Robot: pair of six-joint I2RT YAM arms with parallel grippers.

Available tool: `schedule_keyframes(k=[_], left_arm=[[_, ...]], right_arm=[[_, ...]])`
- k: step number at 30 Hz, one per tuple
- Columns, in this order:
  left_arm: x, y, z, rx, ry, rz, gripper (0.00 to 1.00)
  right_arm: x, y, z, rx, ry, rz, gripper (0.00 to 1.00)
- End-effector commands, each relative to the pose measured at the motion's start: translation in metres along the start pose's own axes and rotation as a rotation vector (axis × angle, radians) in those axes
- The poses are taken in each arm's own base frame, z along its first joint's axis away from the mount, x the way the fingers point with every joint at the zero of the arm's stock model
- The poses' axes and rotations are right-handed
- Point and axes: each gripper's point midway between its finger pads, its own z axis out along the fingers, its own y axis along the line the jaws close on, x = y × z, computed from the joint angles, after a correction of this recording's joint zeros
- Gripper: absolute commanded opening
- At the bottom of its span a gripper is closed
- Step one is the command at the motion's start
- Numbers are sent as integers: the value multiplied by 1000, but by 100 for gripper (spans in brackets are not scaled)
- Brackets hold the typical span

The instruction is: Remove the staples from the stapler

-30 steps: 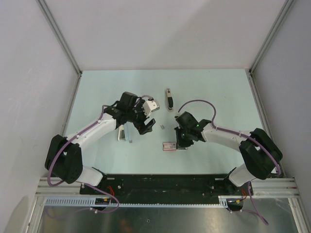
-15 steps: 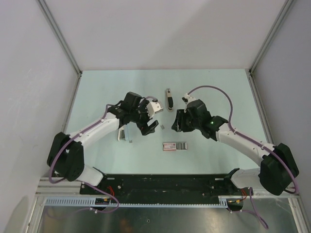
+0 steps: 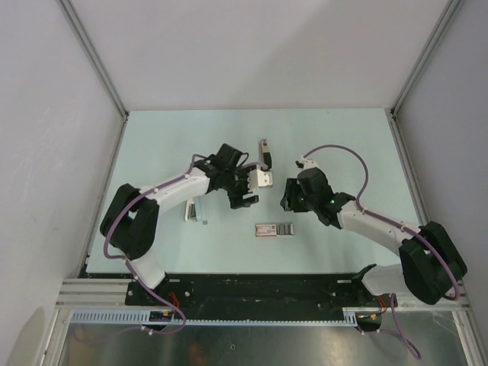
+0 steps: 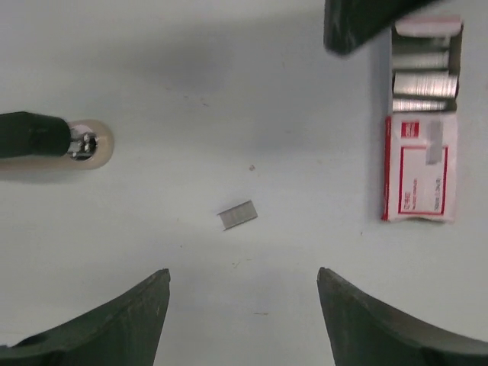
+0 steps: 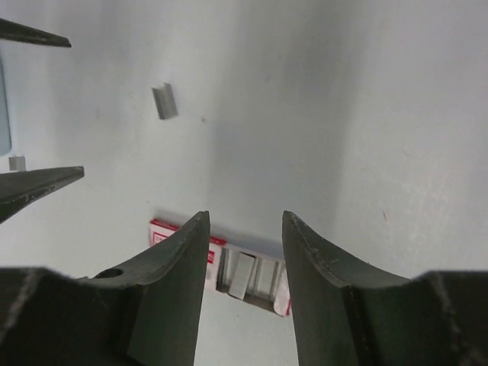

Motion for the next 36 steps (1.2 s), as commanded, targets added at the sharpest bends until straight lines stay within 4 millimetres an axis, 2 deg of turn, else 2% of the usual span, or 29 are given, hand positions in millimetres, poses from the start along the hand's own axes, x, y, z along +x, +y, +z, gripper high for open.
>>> schedule_keyframes(k=[1, 6, 11, 19, 27, 34, 36], left_arm=[[8, 10, 10, 28, 47, 415, 85], [12, 11, 20, 100, 61, 616, 90], [12, 20, 38, 140, 63, 660, 90], [10, 15, 62, 218, 58, 705, 87], [22, -9, 64, 420, 113, 709, 78], [24, -18, 67, 490, 147, 720, 65], [22, -19, 69, 494, 148, 712, 58]], right_arm=[[-12, -6, -11, -6, -124, 85, 47], [-13, -15, -15, -32, -162, 139, 45], [-13, -17, -17, -50, -173, 156, 42], [-9, -20, -19, -98, -172, 207, 37], [-6, -17, -19, -120, -165, 215, 33], [-6, -17, -19, -124, -165, 215, 28], [-6, -17, -19, -126, -165, 215, 28]])
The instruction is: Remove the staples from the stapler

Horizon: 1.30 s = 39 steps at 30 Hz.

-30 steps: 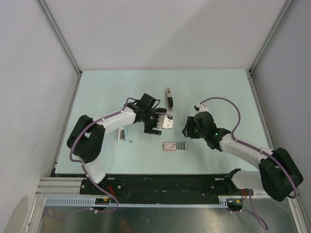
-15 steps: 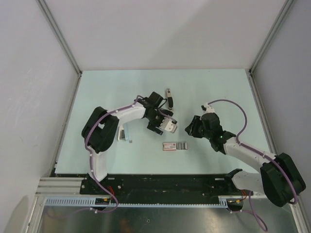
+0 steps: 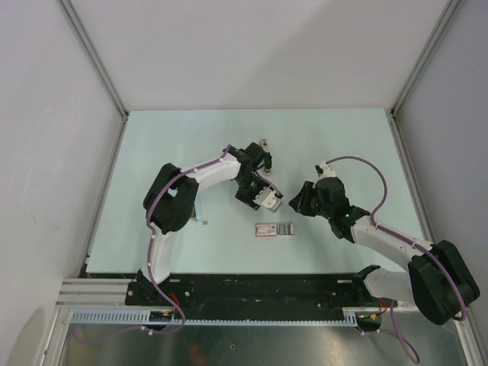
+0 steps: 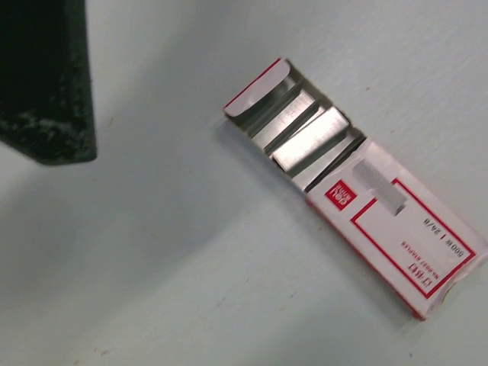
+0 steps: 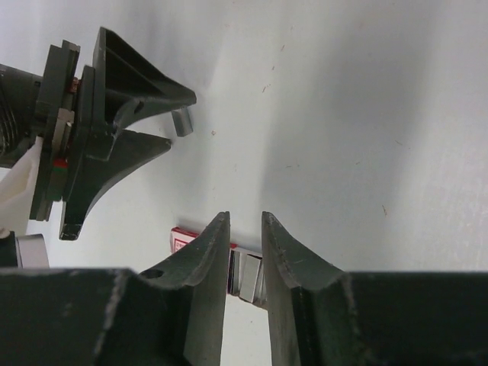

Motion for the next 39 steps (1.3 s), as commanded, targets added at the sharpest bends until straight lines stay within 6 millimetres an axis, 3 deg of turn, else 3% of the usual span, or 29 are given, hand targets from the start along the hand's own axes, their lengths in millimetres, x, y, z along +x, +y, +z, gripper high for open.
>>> schedule_keyframes(k=[1, 4, 15, 28, 35, 39], left_arm=[[-14, -14, 7, 91, -42, 10, 54], [-15, -12, 7, 90, -46, -14, 45], [-16, -10, 8, 89, -45, -65, 40], [-15, -3, 8, 71, -31, -179, 27], [-27, -7, -1, 59, -66, -321, 12], [-39, -2, -18, 25, -128, -426, 5]], right_arm=[[-9, 7, -2, -36, -37, 5, 27], [-9, 8, -3, -39, -38, 4, 27], [-7, 9, -4, -51, -37, 9, 24], [-6, 10, -4, -63, -35, 12, 21], [-6, 12, -6, -70, -38, 12, 19], [-10, 16, -11, -89, -50, 5, 19]])
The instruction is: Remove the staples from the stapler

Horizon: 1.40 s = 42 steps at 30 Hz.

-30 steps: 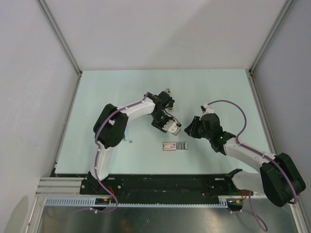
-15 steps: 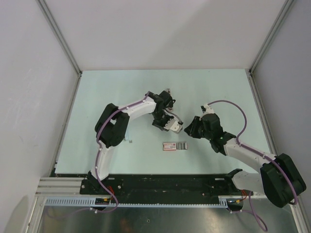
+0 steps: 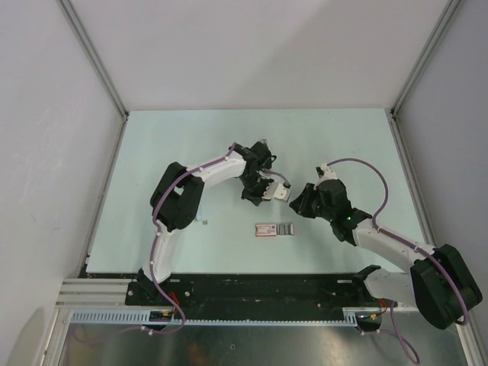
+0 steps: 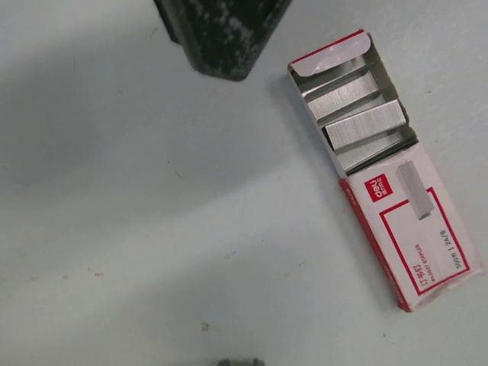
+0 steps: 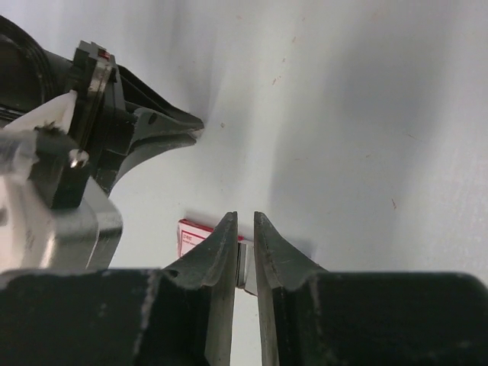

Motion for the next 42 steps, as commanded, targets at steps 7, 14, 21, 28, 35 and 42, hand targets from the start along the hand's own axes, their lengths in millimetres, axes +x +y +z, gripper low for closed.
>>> schedule_keyframes(k=[7, 14, 21, 28, 35, 42], left_arm=[[-93, 33, -126, -155, -430, -295, 6], [-168, 60, -278, -177, -854, -464, 8], [-201, 58, -325, -92, -1108, -680, 7], [-208, 42, -333, 41, -1366, -863, 11], [-204, 29, -324, 93, -1410, -940, 10], [-204, 16, -313, 148, -1418, -973, 9]], right_arm=[[-41, 43, -33, -198, -135, -35, 26], [-97, 87, -80, -438, -283, -64, 41], [-138, 138, -116, -634, -353, -124, 58], [-165, 174, -145, -804, -417, -98, 65], [-177, 188, -154, -871, -430, -59, 65], [-177, 194, -148, -884, -418, -49, 64]])
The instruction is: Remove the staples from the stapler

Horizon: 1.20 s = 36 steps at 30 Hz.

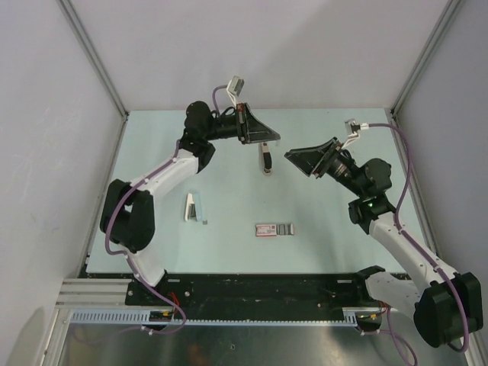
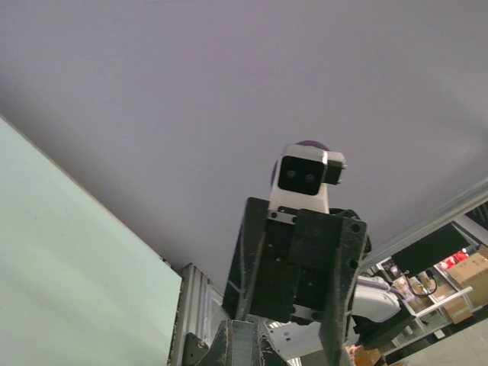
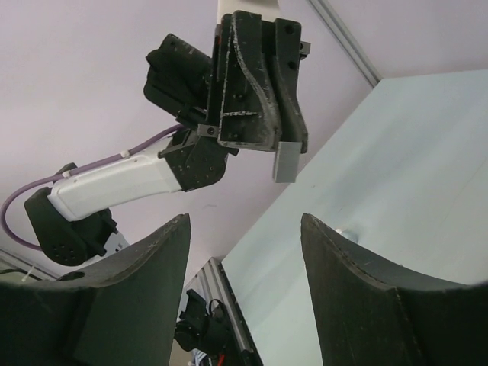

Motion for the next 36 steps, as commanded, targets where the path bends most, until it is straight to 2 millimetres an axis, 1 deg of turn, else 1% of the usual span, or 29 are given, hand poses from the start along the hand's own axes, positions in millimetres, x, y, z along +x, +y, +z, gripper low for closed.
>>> schedule_keyframes(k=[1, 7, 18, 27, 36], left_arm=[[-1, -43, -2, 85, -28, 49, 9], [8, -45, 0, 100, -16, 39, 8], [18, -47, 2, 116, -2, 26, 8], [22, -48, 2, 124, 3, 27, 8], [24, -52, 3, 135, 8, 29, 7]], right_arm=[[-16, 27, 9, -86, -33, -34, 64], [-14, 26, 14, -86, -30, -27, 60], [-14, 22, 20, -78, -39, -10, 45], [-10, 19, 24, -77, -30, 2, 39], [-6, 14, 26, -66, -24, 5, 38]])
